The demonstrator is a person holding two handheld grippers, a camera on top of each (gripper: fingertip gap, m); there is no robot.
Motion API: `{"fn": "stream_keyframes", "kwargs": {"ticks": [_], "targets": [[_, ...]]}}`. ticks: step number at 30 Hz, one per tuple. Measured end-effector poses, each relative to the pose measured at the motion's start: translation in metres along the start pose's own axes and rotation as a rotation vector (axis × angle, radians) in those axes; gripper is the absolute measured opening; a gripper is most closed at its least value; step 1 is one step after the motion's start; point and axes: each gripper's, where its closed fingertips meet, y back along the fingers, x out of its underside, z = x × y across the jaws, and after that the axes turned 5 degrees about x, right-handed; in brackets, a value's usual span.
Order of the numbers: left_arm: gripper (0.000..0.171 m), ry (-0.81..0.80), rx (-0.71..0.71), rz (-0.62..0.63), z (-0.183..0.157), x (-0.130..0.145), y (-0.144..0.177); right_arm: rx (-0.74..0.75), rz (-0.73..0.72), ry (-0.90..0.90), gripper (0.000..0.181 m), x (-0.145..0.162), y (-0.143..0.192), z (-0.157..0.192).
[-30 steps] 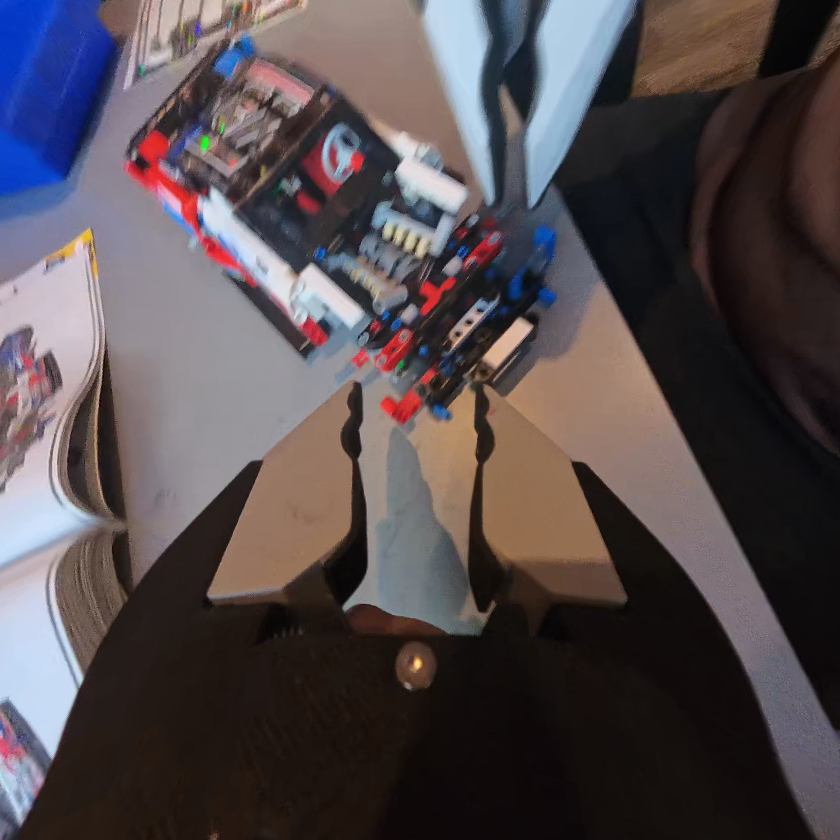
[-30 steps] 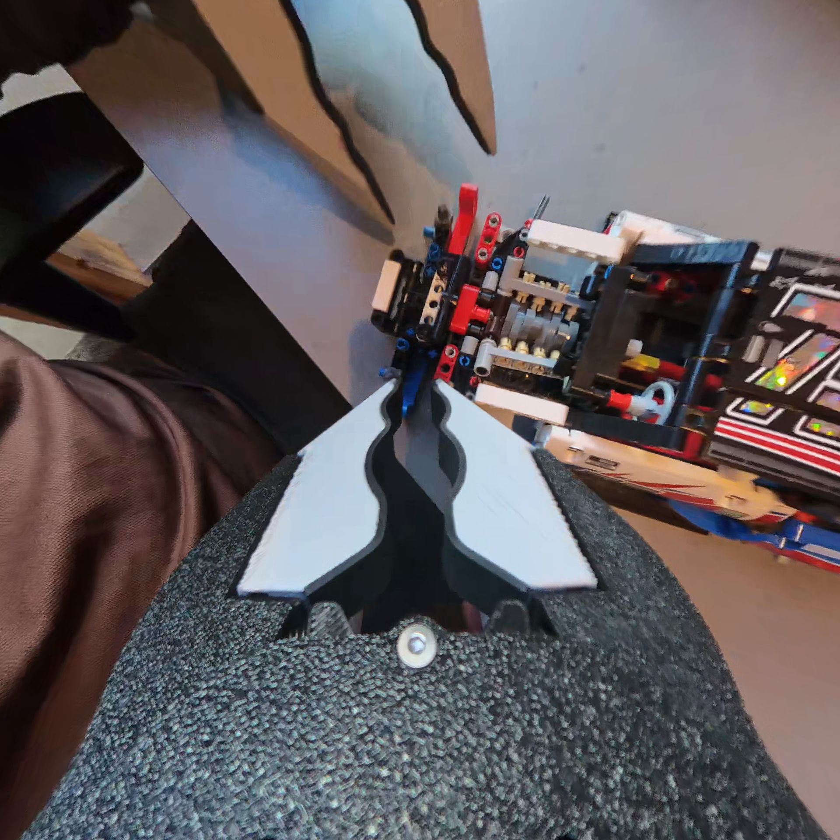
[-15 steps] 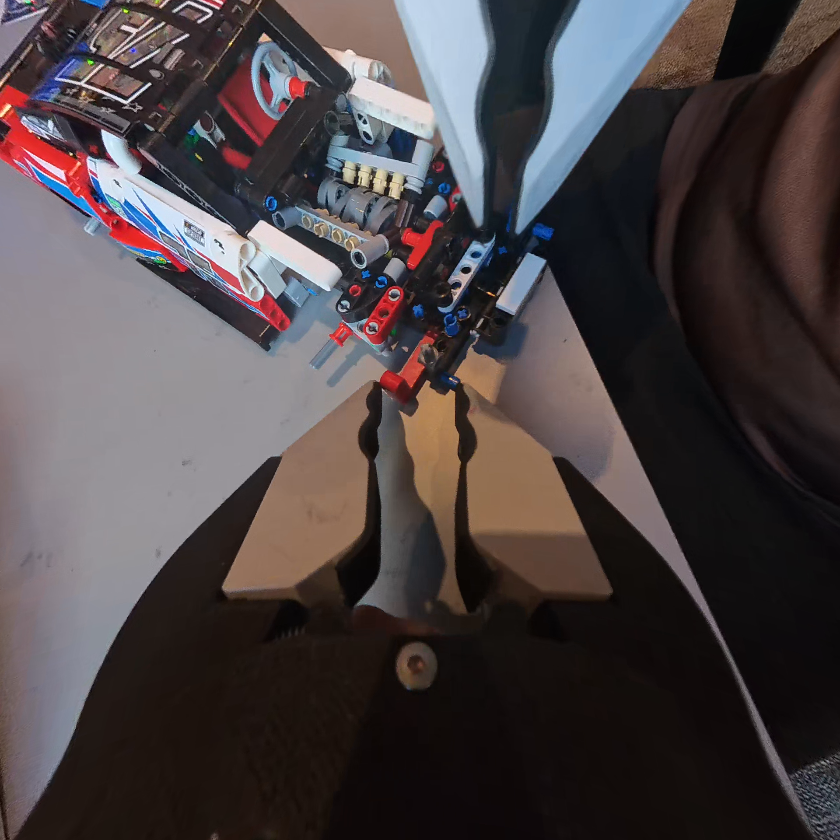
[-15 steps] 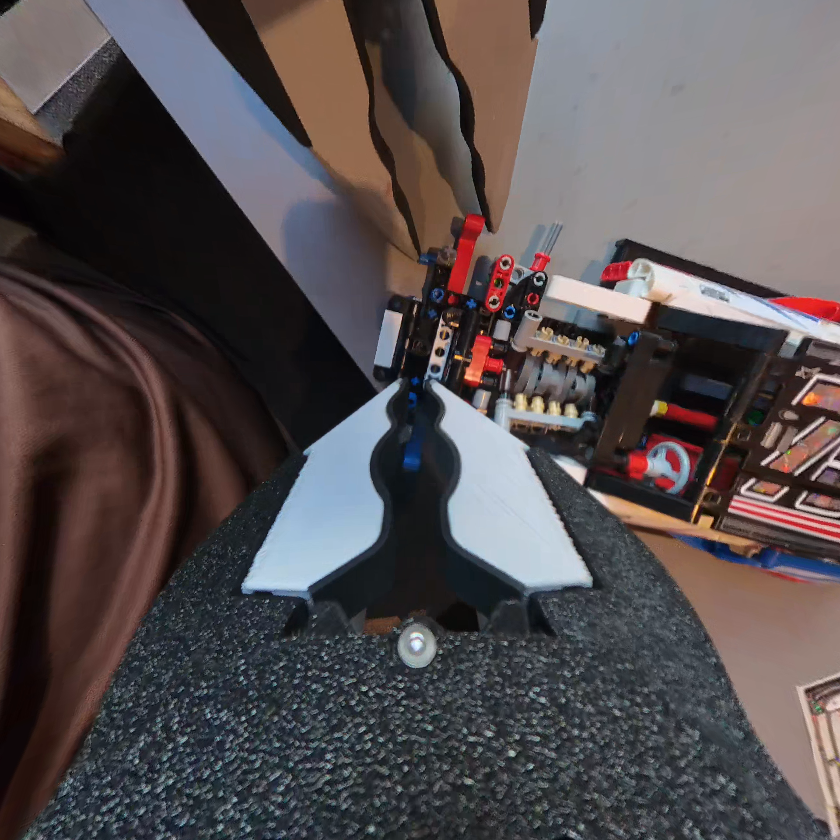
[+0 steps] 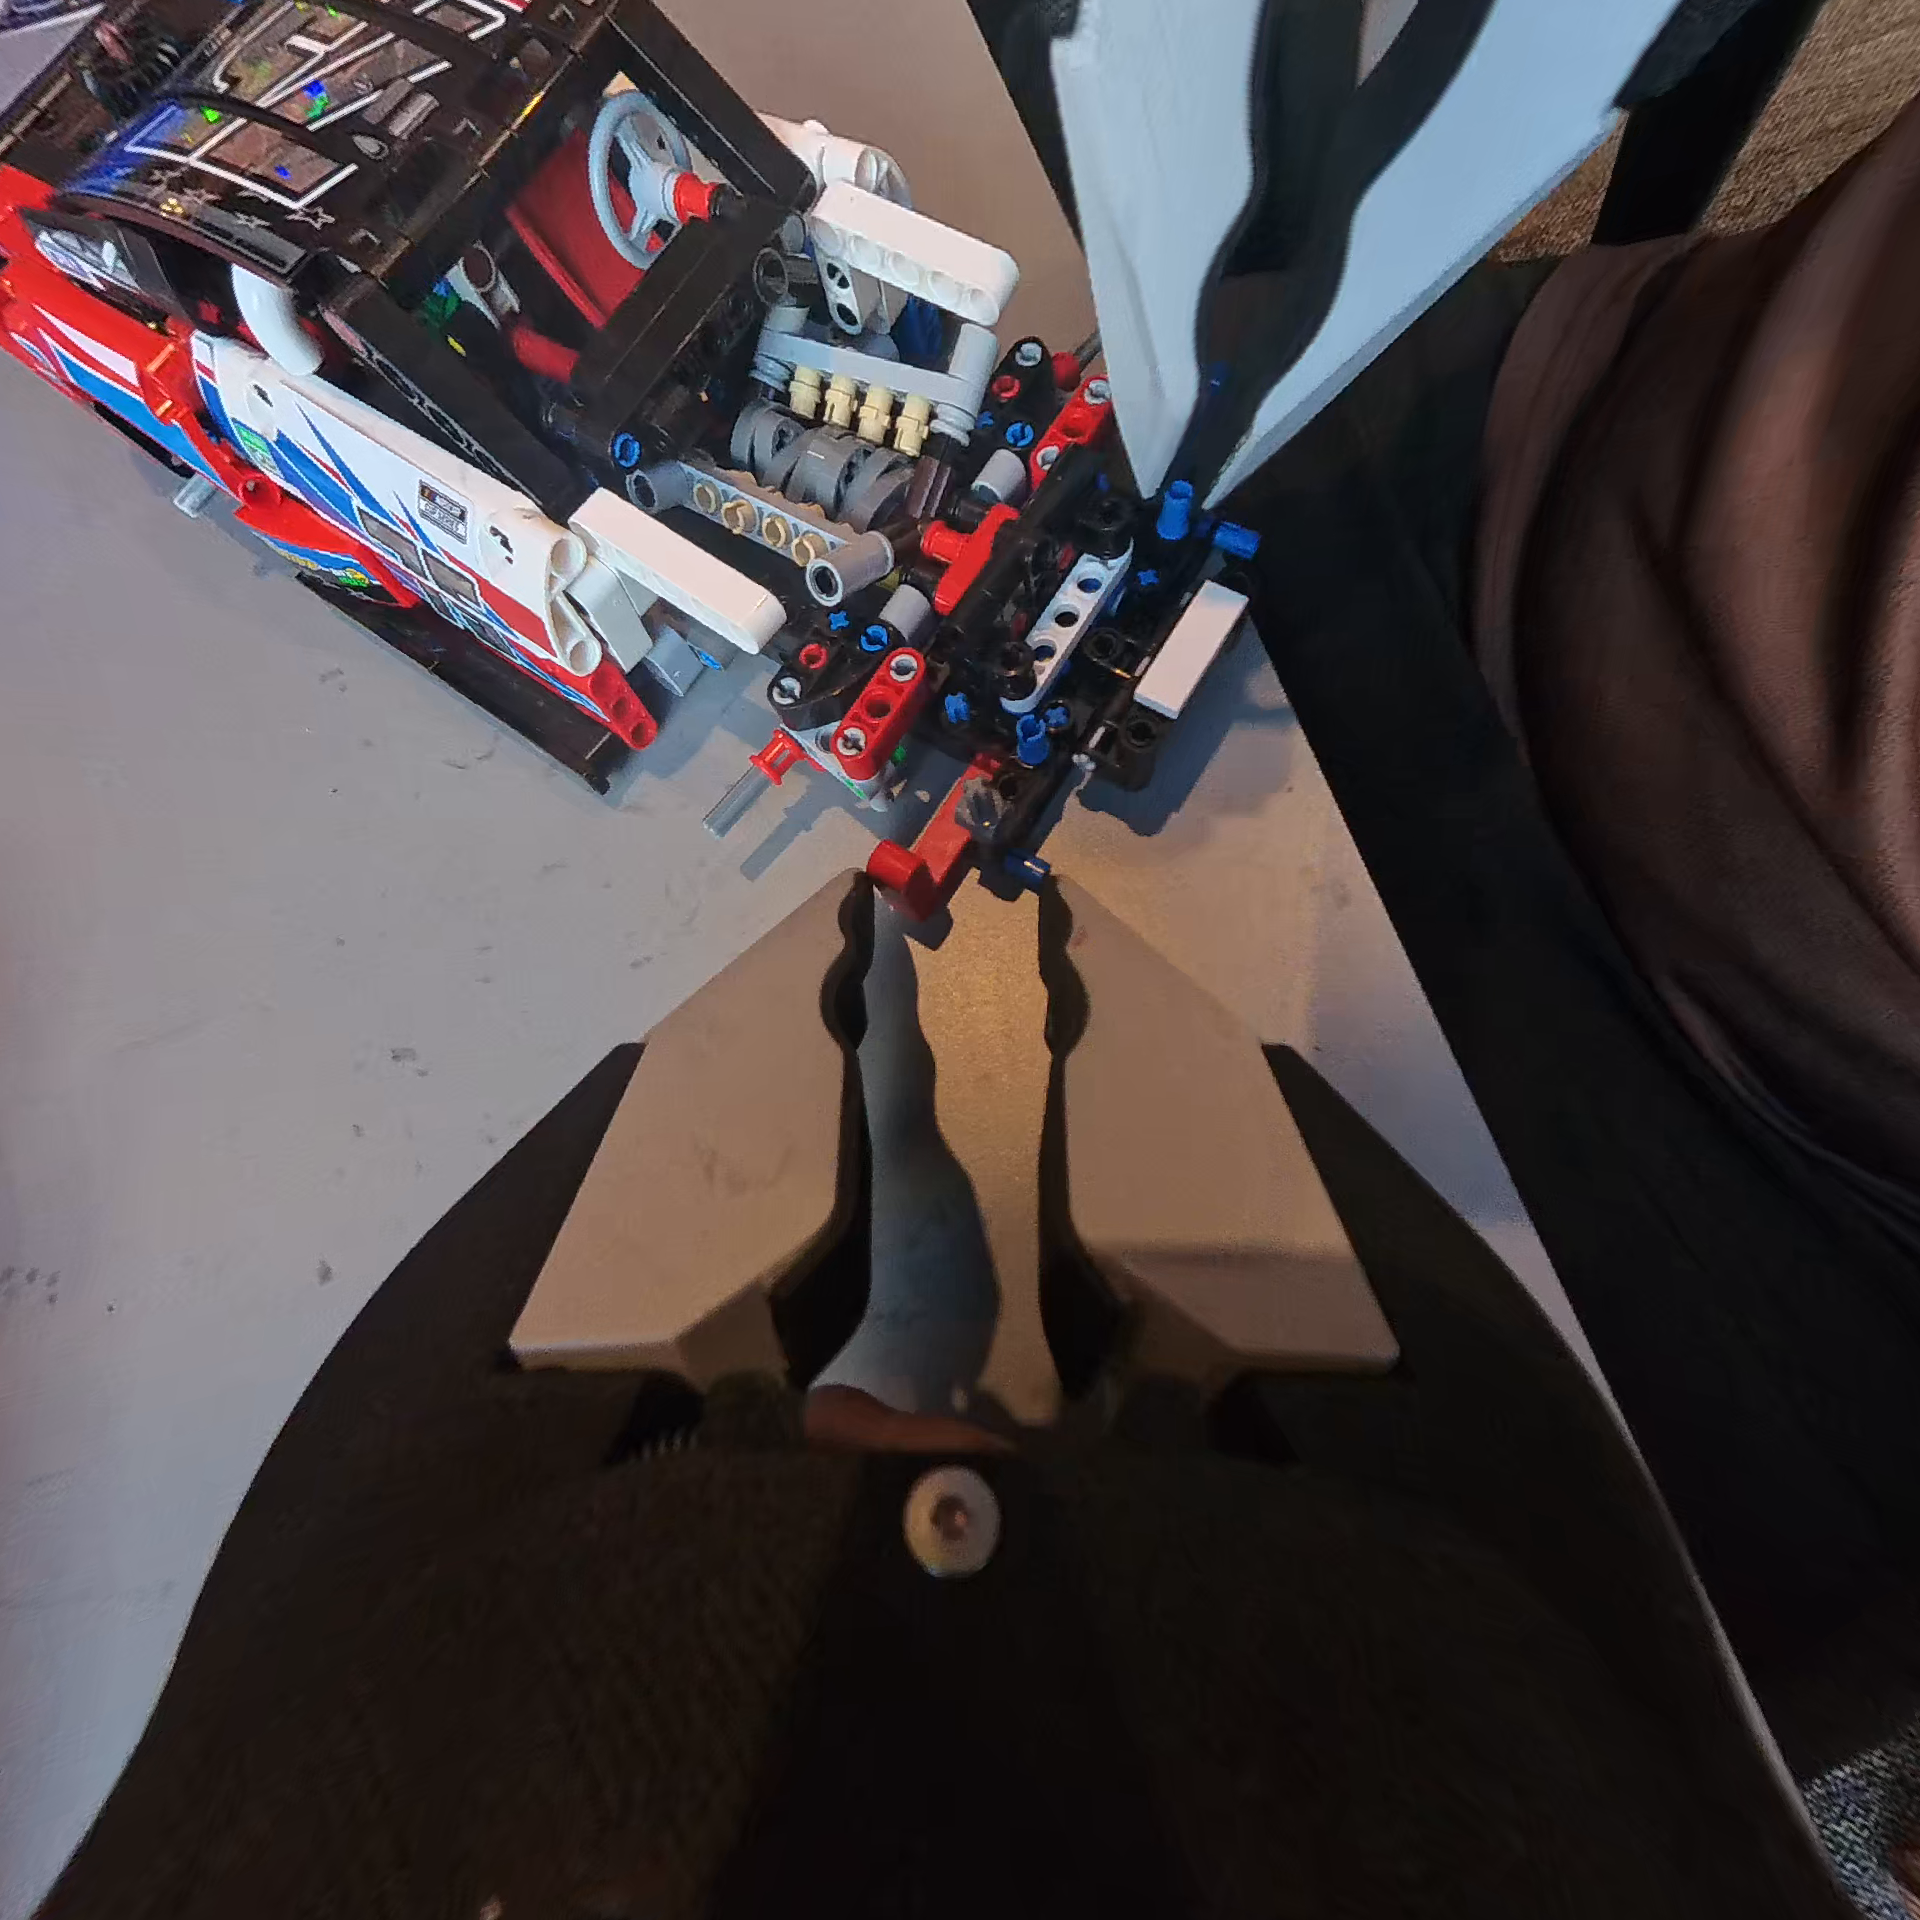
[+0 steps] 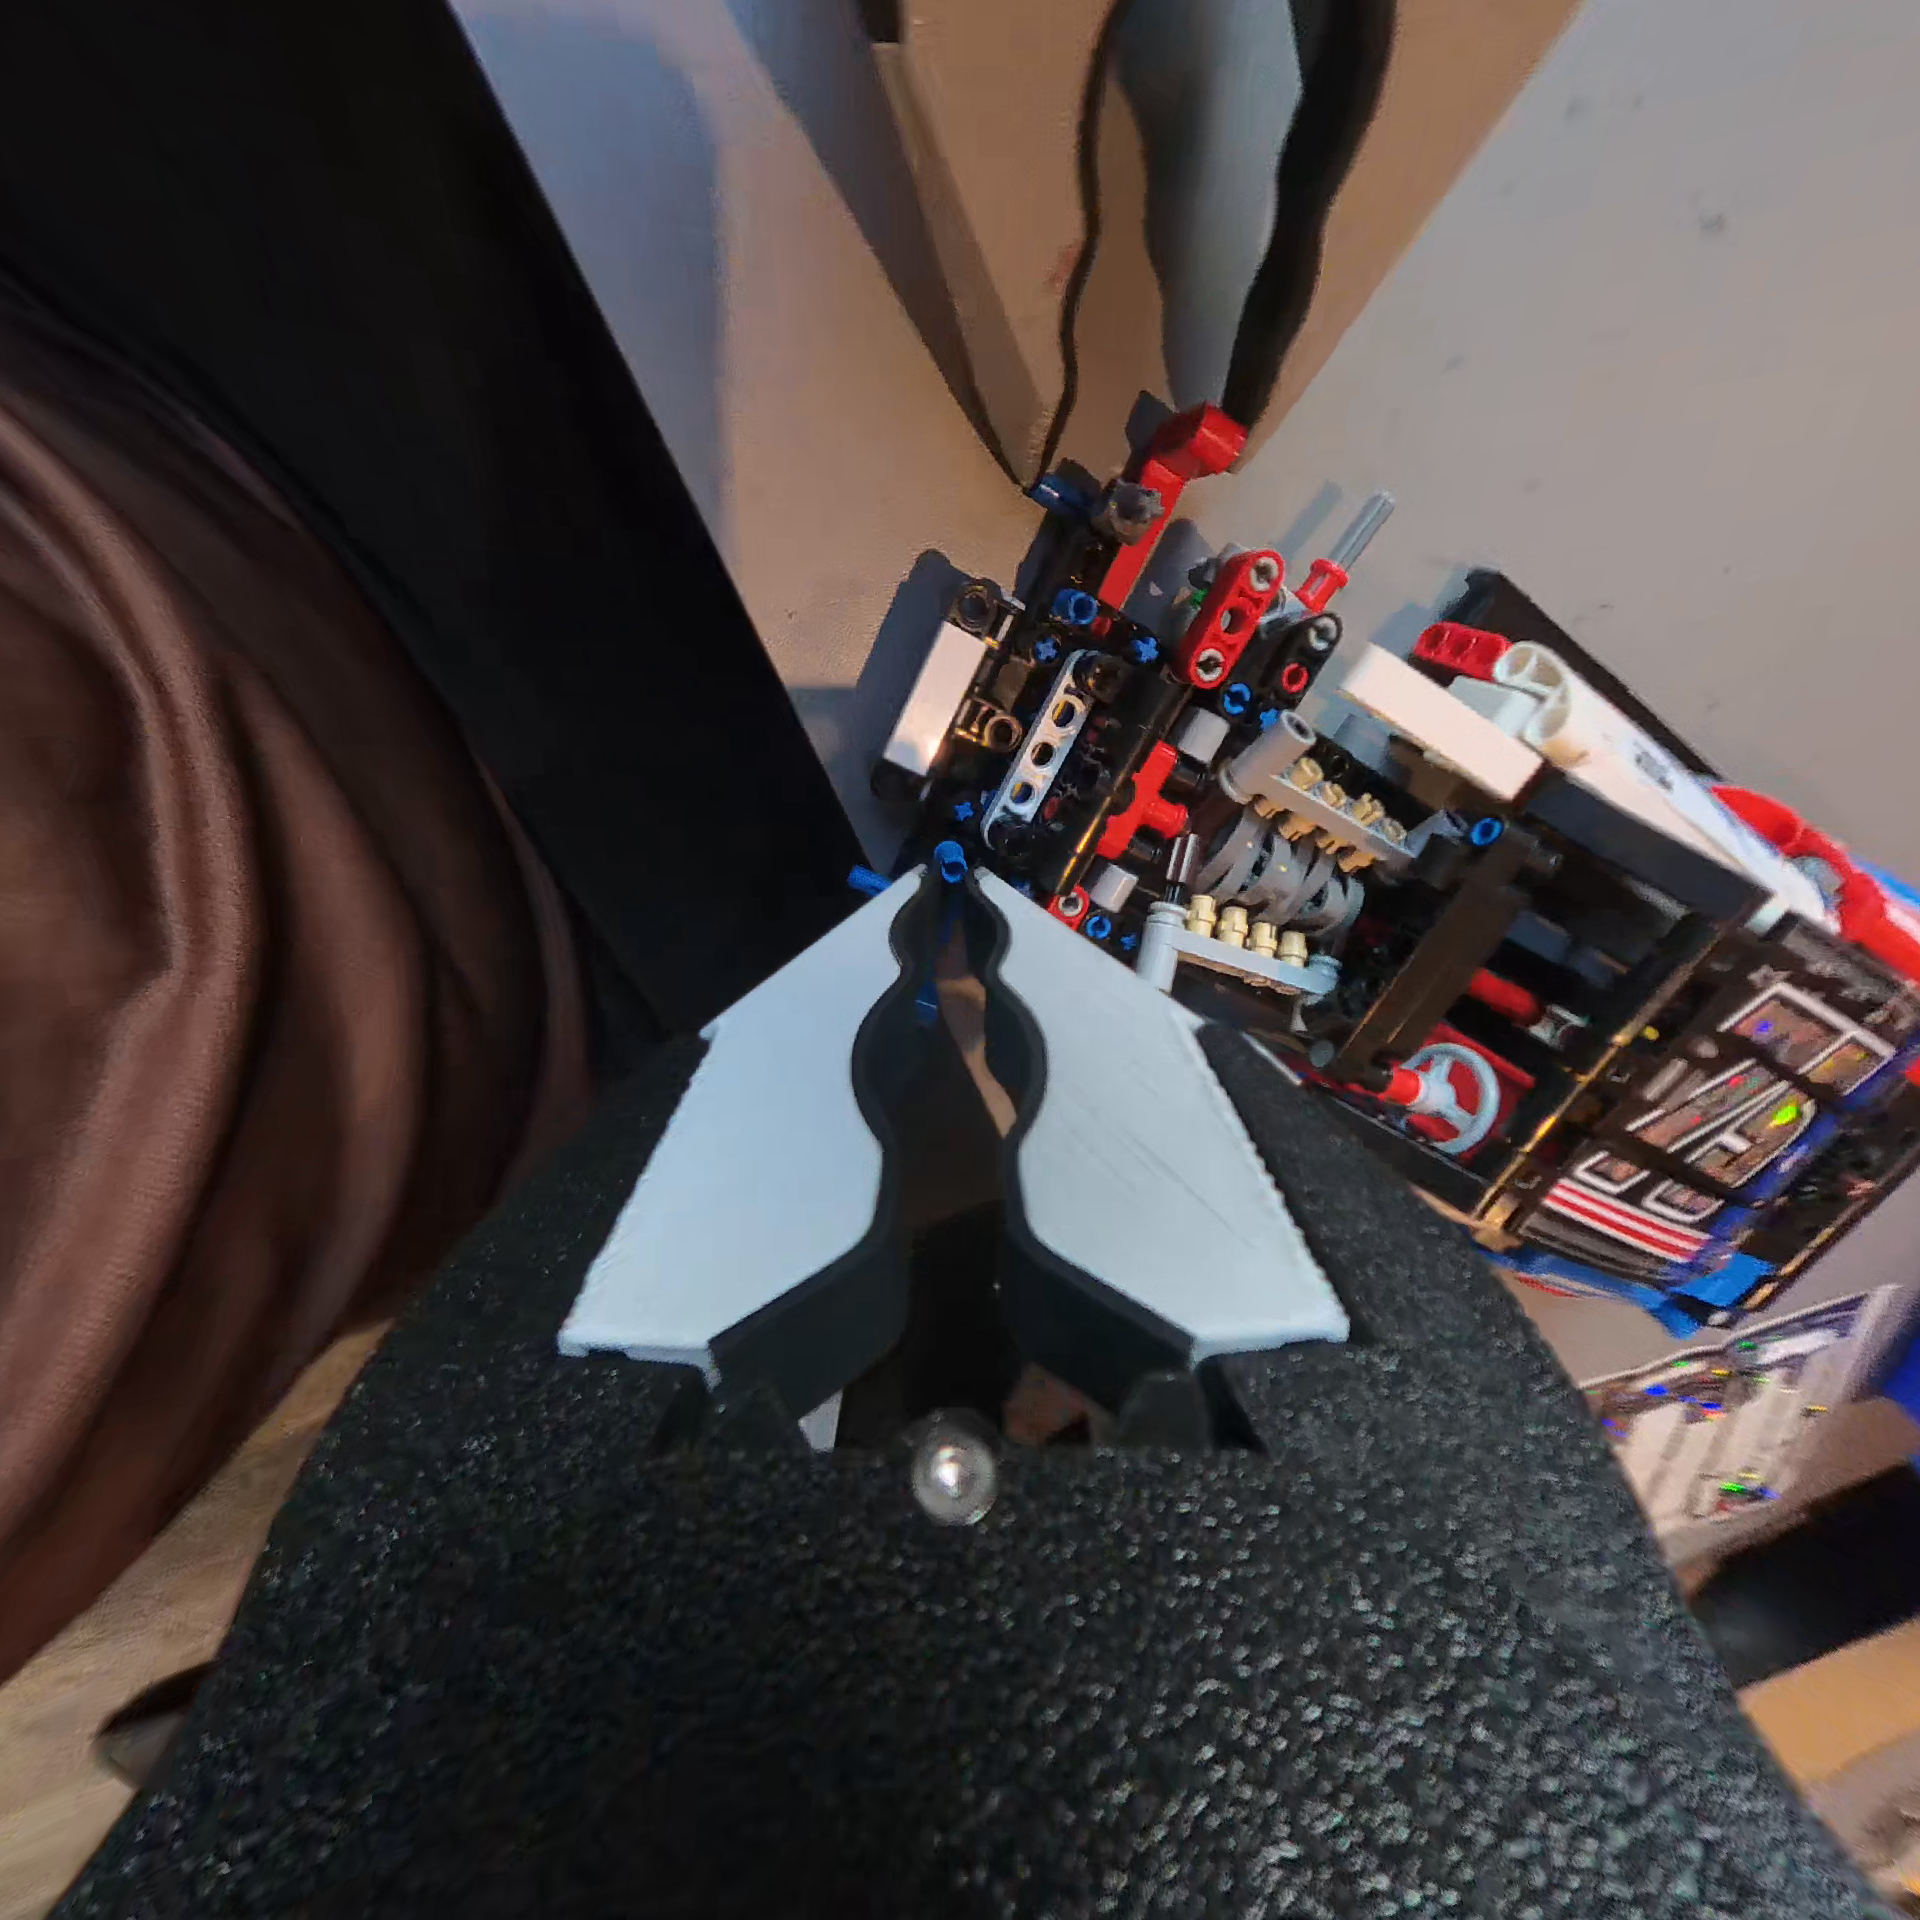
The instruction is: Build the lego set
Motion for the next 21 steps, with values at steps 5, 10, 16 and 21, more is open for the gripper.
{"fn": "stream_keyframes", "kwargs": {"ticks": [5, 10, 16, 21], "targets": [[0.032, 0.012, -0.009, 0.000, 0.0017, 0.0006, 0.0004, 0.085, -0.008, 0.285, 0.004, -0.0020, -0.0020, -0.0032], [0.030, 0.005, -0.005, 0.000, 0.0006, 0.0004, 0.0004, 0.043, -0.008, 0.395, 0.004, -0.0002, -0.0012, -0.0021], [0.029, 0.008, -0.002, 0.000, 0.0003, 0.0007, 0.0006, 0.015, -0.091, 0.612, 0.004, -0.0019, -0.0020, -0.0009], [0.029, 0.010, 0.001, -0.001, 0.0003, 0.0009, 0.0007, 0.054, -0.065, 0.856, 0.003, -0.0028, -0.0023, -0.0002]]}}
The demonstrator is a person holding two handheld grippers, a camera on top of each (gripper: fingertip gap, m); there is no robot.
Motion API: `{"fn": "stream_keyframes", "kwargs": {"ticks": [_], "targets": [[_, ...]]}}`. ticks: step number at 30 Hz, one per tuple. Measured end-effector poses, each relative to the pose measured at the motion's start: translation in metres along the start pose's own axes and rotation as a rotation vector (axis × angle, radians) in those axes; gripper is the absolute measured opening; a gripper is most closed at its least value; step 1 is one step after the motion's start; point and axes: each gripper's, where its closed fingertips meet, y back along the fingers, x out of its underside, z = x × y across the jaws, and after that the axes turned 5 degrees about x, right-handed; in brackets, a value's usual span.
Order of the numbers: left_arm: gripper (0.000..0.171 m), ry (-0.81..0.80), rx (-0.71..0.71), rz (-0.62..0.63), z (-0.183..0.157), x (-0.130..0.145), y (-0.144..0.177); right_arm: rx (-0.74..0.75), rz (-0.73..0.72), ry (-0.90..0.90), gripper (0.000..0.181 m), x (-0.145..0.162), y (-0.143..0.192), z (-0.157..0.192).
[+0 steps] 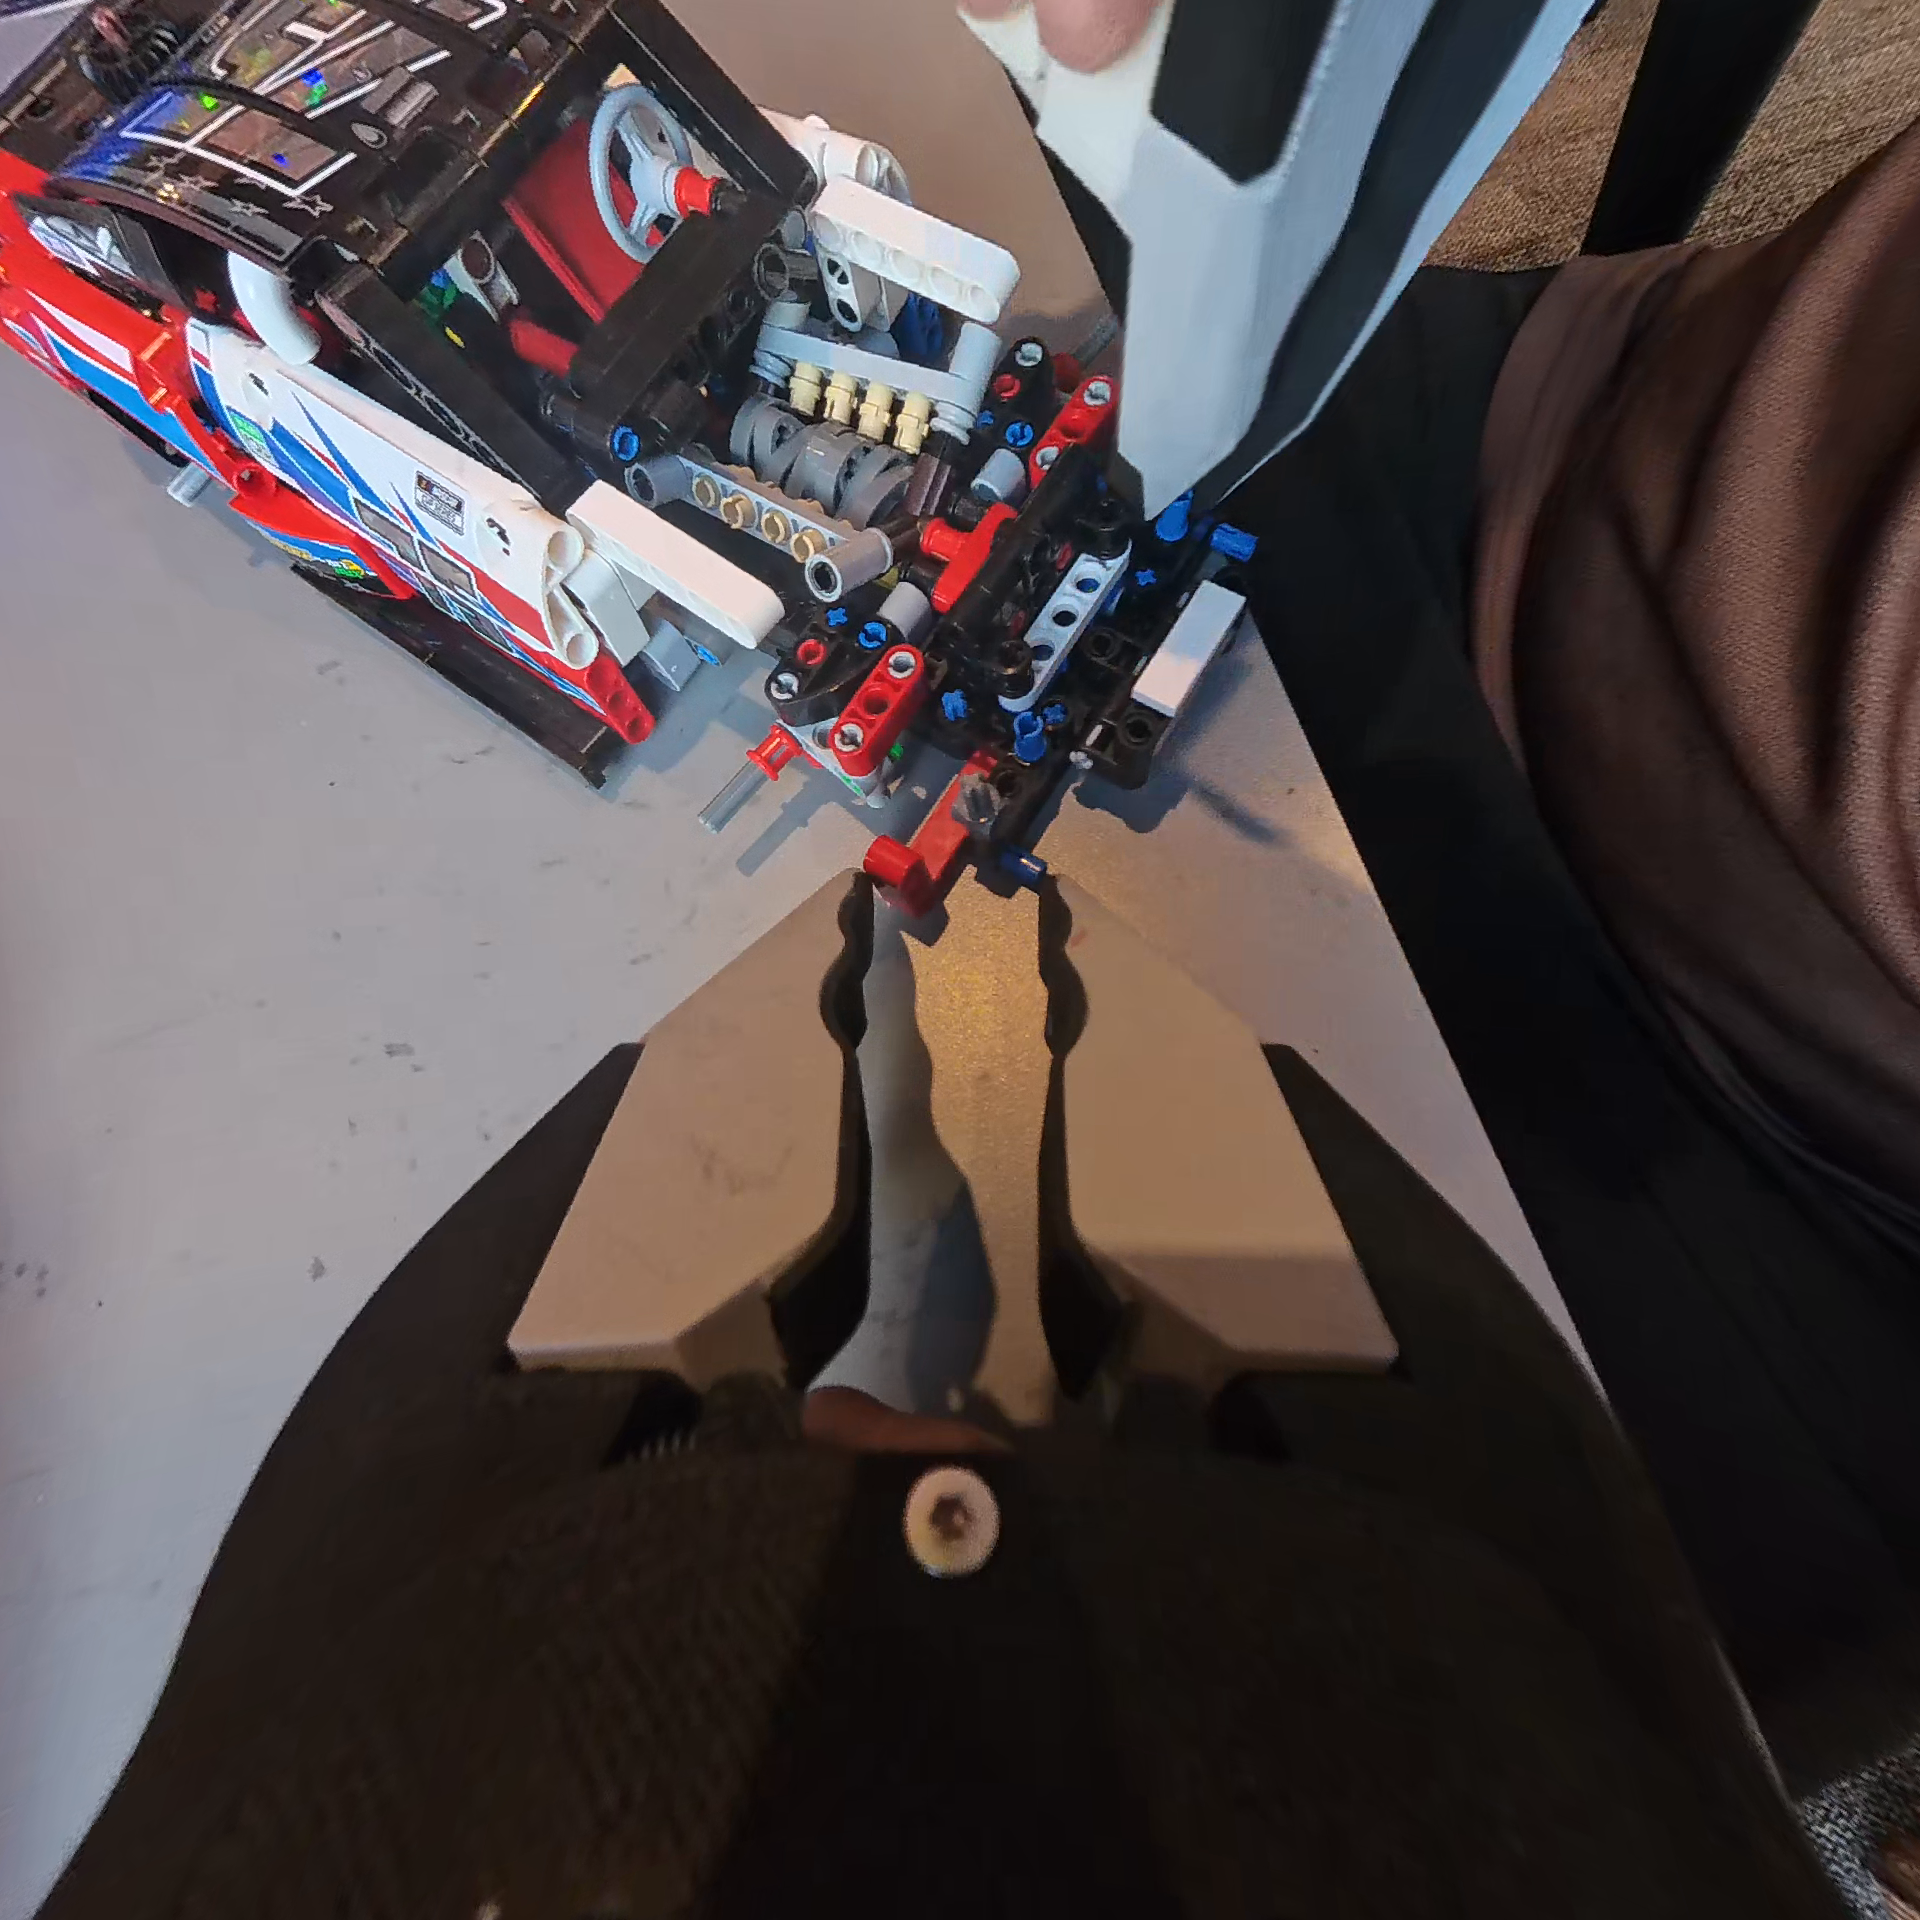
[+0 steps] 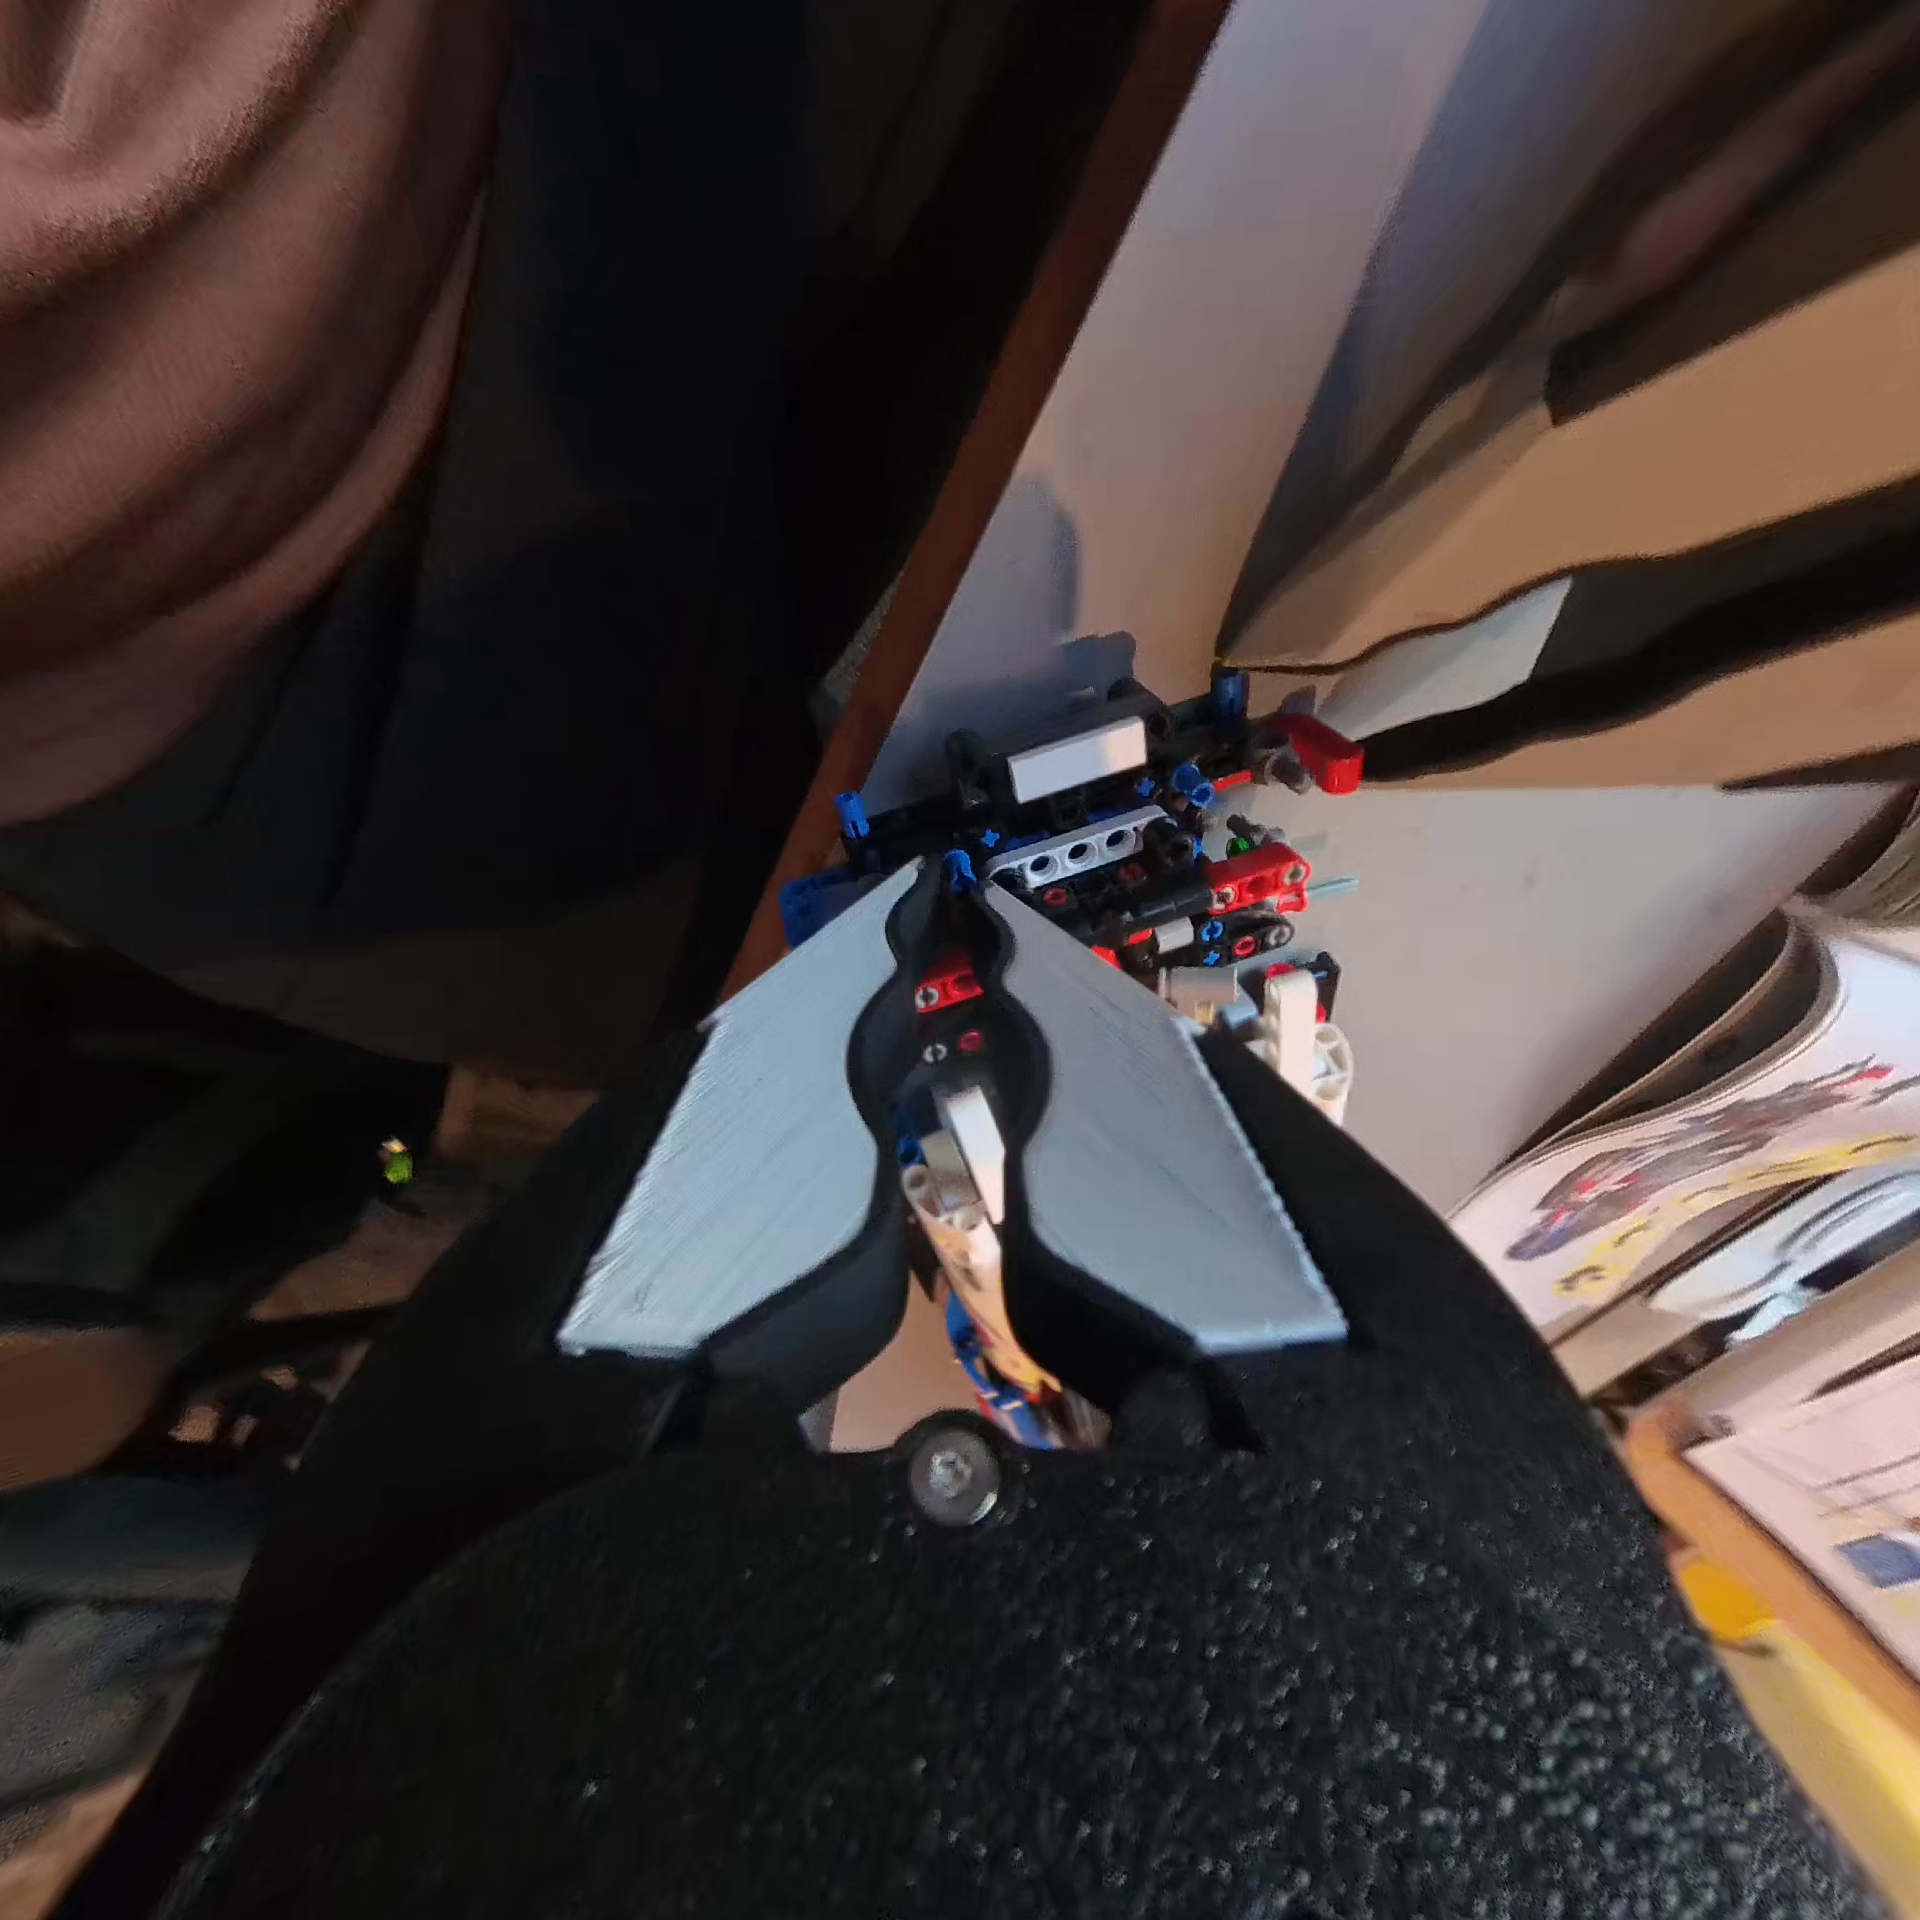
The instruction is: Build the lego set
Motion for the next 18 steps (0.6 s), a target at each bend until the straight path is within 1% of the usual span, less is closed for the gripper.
{"fn": "stream_keyframes", "kwargs": {"ticks": [3, 5, 6, 8, 10, 15, 17, 18], "targets": [[0.028, 0.002, 0.005, 0.000, 0.000, 0.000, 0.000, -0.005, 0.009, 0.145, 0.003, 0.000, 0.000, 0.001], [0.022, -0.007, 0.020, 0.001, -0.004, 0.000, 0.000, -0.039, 0.019, 0.230, 0.002, 0.004, 0.002, 0.005], [0.018, -0.016, 0.029, 0.002, -0.006, 0.000, -0.001, -0.059, 0.025, 0.236, 0.002, 0.006, 0.003, 0.007], [0.016, -0.012, 0.036, 0.003, -0.006, 0.000, -0.001, -0.067, 0.013, 0.215, 0.002, 0.008, 0.003, 0.007], [0.019, 0.005, 0.035, 0.002, -0.004, 0.001, 0.000, -0.051, -0.009, 0.207, 0.002, 0.009, 0.004, 0.007], [0.018, -0.014, 0.025, 0.002, -0.005, 0.001, 0.000, -0.022, -0.016, 0.175, 0.002, 0.010, 0.005, 0.008], [0.019, -0.009, 0.022, 0.002, -0.004, 0.001, 0.000, -0.045, 0.000, 0.129, 0.003, 0.016, 0.008, 0.012], [0.018, -0.008, 0.019, 0.003, -0.004, 0.002, 0.001, -0.062, 0.010, 0.074, 0.003, 0.019, 0.009, 0.015]]}}
